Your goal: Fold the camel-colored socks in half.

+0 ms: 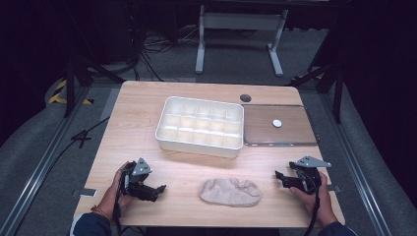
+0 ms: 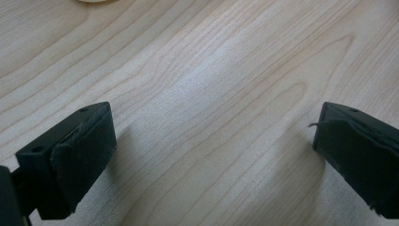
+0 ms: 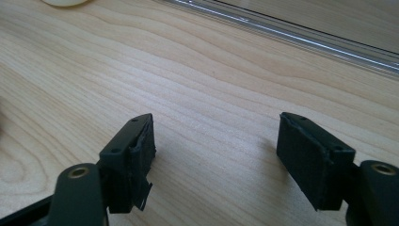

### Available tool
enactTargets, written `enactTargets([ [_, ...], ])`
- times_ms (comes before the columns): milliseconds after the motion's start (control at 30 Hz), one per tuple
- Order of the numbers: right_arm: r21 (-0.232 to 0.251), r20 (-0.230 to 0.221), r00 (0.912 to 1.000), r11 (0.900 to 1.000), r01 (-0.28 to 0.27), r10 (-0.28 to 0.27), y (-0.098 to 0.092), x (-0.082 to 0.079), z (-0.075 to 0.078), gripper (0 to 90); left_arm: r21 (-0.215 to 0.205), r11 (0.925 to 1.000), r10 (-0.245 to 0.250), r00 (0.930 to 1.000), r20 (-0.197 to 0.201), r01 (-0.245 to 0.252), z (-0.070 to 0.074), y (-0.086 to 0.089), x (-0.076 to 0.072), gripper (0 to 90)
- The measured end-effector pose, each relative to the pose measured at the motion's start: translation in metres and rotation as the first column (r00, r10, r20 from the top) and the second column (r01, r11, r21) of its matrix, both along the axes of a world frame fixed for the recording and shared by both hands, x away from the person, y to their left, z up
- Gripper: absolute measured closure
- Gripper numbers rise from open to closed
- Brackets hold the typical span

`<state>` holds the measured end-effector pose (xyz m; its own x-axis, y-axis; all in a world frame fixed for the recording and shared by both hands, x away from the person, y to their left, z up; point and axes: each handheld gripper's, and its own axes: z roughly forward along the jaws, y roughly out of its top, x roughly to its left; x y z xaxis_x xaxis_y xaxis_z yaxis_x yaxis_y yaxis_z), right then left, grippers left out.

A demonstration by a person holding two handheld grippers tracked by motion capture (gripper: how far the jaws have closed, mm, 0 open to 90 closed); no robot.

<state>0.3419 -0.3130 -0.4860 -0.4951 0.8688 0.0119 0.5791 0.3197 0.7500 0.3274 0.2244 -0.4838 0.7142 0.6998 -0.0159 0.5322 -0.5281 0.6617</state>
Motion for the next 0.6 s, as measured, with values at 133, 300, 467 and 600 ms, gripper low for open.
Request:
enactTargets([
  [133,0.001,0.001,1.0,1.0,0.001,-0.001,0.0002,-0.0005,-0.0001,28.6,0.005,1.0,-0.003,1.0,0.002,0.003,0.0,-0.0002,-0.0002,0.2],
  [300,-0.002,0.001,1.0,1.0,0.0,0.0,0.0002,-0.0006,-0.0001,28.6,0.007,1.0,0.001,1.0,0.004,-0.001,0.0,0.0,-0.002,0.5],
  [467,-0.005,0.001,1.0,1.0,-0.007,0.007,-0.0001,-0.0006,-0.0002,28.3,0.008,0.9993,-0.037,0.9993,0.005,0.037,-0.0002,-0.0041,-0.006,0.4],
  [600,-0.007,0.0,1.0,1.0,0.0,0.0,-0.0001,-0.0011,-0.0002,26.8,0.002,0.9994,-0.033,0.9994,0.005,0.033,-0.0004,-0.0057,-0.0088,0.4],
])
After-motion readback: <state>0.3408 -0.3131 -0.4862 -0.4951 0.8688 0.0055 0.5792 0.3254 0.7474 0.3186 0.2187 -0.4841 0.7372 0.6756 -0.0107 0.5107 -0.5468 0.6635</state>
